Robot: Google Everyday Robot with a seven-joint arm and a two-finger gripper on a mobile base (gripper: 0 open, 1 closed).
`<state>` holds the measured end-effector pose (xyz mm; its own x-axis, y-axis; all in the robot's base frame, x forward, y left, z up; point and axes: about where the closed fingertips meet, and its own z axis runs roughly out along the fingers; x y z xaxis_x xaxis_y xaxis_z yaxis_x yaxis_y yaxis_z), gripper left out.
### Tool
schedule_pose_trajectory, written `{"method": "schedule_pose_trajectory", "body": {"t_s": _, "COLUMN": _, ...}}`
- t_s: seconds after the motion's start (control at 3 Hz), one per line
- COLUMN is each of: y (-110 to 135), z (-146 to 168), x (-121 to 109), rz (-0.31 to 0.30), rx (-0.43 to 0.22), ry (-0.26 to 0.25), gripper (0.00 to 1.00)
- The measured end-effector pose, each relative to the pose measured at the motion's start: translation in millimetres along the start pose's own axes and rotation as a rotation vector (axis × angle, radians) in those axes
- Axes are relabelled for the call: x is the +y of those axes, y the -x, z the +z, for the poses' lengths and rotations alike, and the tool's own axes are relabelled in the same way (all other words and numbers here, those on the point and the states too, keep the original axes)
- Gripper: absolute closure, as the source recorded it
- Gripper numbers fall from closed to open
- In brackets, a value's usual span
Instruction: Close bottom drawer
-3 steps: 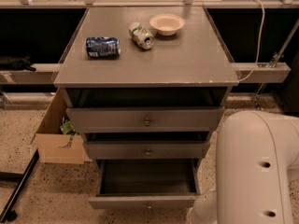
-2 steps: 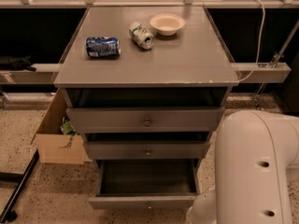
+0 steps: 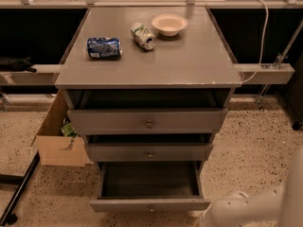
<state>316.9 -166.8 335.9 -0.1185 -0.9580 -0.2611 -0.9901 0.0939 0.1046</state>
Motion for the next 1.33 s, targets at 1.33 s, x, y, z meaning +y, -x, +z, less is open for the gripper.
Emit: {"method": "schedule_pose_trajectory", "body": {"t_s": 1.33, "y": -19, "z": 6, "x": -34, "rz": 0.087, "rx": -0.014, "ry": -0.015, "gripper": 1.0}}
